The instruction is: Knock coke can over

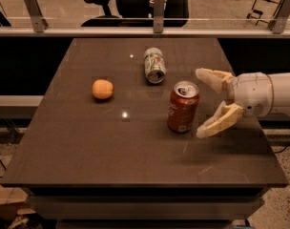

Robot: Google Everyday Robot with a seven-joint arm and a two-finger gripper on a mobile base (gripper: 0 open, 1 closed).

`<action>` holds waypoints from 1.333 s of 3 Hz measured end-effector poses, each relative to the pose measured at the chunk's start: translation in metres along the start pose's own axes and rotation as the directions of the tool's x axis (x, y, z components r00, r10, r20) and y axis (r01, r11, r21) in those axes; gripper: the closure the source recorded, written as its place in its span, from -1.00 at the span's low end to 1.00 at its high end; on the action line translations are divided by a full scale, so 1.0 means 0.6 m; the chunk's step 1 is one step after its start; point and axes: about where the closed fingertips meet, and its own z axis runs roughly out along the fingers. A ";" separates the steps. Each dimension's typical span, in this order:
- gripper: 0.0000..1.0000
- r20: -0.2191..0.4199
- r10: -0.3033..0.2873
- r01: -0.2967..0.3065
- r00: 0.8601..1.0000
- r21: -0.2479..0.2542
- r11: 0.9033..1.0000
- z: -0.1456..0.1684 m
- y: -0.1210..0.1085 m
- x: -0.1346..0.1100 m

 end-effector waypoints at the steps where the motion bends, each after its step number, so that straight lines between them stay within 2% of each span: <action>1: -1.00 0.022 -0.011 0.011 1.000 -0.012 1.000 0.009 0.000 -0.006; 4: -1.00 0.104 -0.005 0.016 0.995 -0.106 0.994 0.063 -0.002 -0.004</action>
Offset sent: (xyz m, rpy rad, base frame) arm 0.0076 0.0204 0.0001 0.0786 -0.0247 0.0659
